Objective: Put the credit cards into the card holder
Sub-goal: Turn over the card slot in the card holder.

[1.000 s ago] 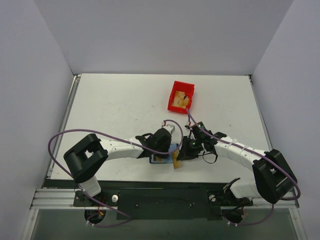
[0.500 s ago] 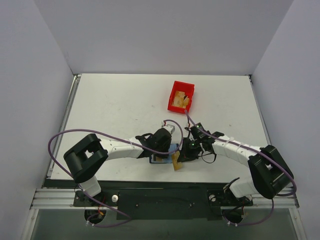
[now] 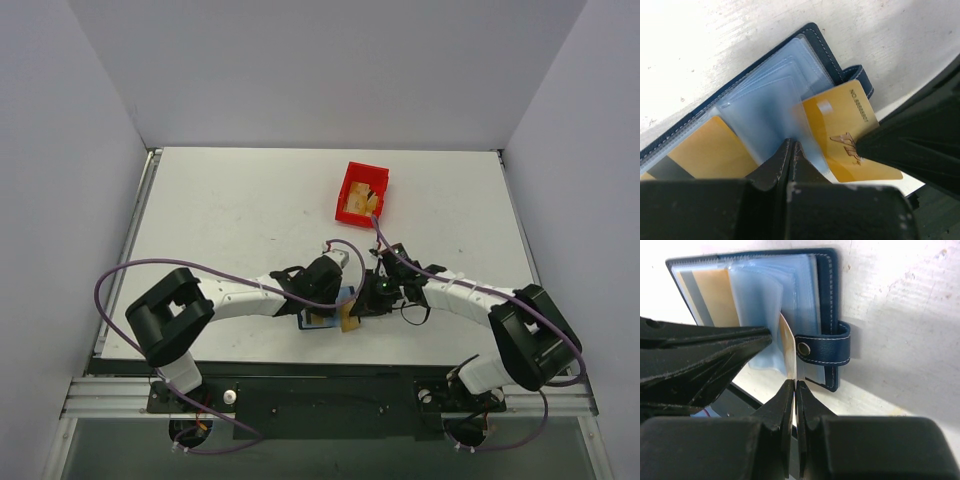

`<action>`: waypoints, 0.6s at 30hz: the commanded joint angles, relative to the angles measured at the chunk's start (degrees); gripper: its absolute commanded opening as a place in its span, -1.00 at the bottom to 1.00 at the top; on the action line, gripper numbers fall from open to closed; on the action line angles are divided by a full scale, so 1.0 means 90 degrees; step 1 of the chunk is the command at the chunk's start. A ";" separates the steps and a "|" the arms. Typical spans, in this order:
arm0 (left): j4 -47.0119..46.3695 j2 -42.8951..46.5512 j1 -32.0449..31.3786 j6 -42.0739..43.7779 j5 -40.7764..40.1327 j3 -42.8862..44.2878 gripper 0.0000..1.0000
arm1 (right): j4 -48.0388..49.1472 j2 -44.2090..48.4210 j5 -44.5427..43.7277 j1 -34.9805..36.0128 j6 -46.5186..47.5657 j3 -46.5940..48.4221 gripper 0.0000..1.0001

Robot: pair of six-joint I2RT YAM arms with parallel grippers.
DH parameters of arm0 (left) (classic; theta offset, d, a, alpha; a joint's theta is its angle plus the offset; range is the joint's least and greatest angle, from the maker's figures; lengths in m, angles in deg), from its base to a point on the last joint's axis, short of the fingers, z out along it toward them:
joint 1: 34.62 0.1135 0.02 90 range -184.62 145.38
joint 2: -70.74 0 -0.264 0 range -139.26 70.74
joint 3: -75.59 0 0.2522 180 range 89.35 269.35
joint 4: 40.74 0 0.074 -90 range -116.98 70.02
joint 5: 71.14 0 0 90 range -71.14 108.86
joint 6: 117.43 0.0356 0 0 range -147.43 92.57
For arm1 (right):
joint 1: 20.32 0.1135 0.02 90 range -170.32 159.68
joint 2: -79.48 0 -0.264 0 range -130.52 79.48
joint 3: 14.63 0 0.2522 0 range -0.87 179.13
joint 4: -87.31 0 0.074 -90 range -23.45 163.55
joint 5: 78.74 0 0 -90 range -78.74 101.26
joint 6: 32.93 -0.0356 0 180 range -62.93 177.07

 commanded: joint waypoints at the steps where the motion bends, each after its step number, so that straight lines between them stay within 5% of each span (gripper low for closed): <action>1: 0.0897 0.0210 0.0041 0.0035 -0.0026 0.0060 -1.00 | 0.0523 -0.0261 -0.0321 -0.0070 -0.0159 -0.0188 -1.00; 10: 0.1327 0.1068 0.0207 0.0064 -0.0045 0.0393 -1.00 | 0.0993 -0.0623 -0.0175 -0.0070 -0.0287 -0.0325 -1.00; 18: 0.1386 0.1646 0.0763 -0.0043 -0.0036 -0.0279 -1.00 | 0.1052 -0.0458 0.0001 -0.0060 -0.0277 -0.0247 -1.00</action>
